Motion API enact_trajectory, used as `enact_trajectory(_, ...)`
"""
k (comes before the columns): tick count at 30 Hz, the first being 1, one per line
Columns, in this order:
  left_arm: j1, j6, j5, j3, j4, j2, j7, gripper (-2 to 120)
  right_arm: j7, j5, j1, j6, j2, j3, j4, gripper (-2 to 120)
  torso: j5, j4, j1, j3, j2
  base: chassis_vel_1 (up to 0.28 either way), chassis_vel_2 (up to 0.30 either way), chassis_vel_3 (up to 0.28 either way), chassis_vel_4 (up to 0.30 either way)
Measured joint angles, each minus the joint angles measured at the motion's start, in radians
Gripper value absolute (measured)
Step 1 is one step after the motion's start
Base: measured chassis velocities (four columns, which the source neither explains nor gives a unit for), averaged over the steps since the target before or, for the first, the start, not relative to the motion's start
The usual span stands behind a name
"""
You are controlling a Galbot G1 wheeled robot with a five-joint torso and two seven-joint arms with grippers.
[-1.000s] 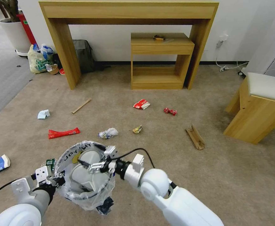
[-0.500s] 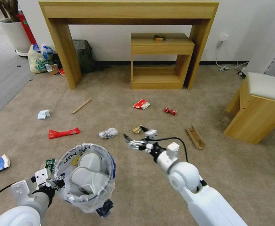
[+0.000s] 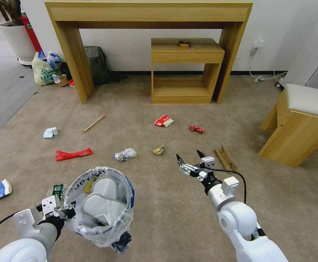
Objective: Pick up the trash bin and place the garbage on the floor into it.
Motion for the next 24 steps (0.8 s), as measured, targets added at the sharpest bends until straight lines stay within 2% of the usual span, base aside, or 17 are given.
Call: enact_trajectory(24,0.024,0.000,-0.052,-0.009,-0.020,0.021,0.002,0,0.010,-0.018,-0.102,0.006,0.029,0.091,0.070,100,0.0000,0.0000,0.000,0.000,0.000,0.000,0.000,0.000,0.000)
